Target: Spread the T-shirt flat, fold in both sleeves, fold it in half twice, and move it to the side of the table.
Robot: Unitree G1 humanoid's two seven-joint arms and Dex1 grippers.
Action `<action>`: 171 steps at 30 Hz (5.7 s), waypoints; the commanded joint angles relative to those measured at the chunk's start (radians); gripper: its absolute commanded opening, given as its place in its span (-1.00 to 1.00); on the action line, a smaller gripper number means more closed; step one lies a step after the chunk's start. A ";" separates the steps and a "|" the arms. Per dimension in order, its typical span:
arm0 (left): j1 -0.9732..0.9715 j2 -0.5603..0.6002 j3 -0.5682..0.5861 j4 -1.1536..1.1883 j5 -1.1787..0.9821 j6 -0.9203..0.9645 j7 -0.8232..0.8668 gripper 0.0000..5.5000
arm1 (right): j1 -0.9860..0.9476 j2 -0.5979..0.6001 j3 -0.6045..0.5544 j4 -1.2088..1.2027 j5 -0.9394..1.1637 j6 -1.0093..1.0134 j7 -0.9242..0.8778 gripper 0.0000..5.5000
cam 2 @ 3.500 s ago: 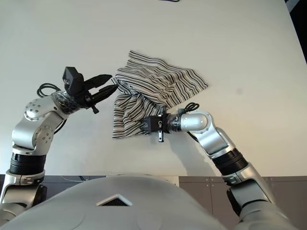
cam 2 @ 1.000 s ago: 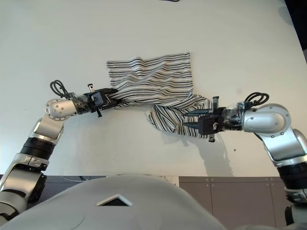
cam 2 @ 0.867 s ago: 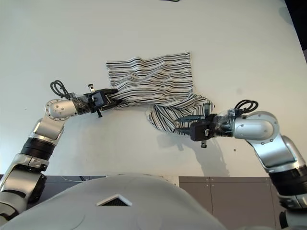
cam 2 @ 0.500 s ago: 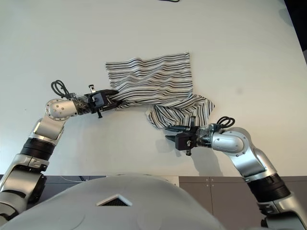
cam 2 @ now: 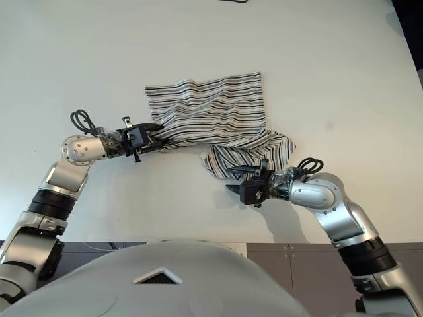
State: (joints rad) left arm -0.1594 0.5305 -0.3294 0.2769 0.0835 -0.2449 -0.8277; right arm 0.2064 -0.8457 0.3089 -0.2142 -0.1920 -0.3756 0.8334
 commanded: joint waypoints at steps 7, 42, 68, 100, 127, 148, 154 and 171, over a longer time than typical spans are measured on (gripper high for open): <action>0.012 0.019 -0.024 0.027 0.029 0.026 -0.040 -0.30 | -0.037 -0.008 0.054 0.096 -0.043 0.021 0.039 -0.46; 0.052 0.235 0.035 -0.045 -0.186 0.261 -0.420 -0.30 | -0.217 -0.088 -0.327 -0.068 0.800 0.710 0.306 -0.96; -0.218 0.010 -0.078 0.379 0.062 -0.172 0.018 -0.30 | -0.335 -0.083 -0.224 -0.065 0.784 0.811 0.306 -0.96; 0.270 0.333 0.160 -0.096 0.521 -0.801 0.349 -0.30 | -0.144 0.023 -0.300 -0.128 0.707 0.825 0.214 -0.96; 0.250 0.336 0.119 -0.106 0.384 -0.773 0.408 -0.95 | -0.128 0.044 -0.265 -0.116 0.658 0.781 0.232 -0.96; 0.089 0.267 0.322 -0.386 -0.399 -0.029 0.229 -0.95 | -0.397 0.061 -0.502 -0.163 0.830 0.821 0.118 -0.96; -0.012 0.363 0.476 -0.504 -0.580 0.160 0.090 -0.95 | -0.473 0.010 -0.667 -0.205 0.967 0.857 0.103 -0.96; -0.090 0.663 1.166 -0.621 -1.459 0.885 -0.124 -0.95 | -0.573 -0.242 -1.186 -0.278 1.566 1.063 -0.018 -0.96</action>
State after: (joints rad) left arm -0.2193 1.1549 0.7945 -0.3418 -1.3246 0.5933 -0.9690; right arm -0.3641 -1.0463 -0.8407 -0.4814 1.3341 0.6667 0.8333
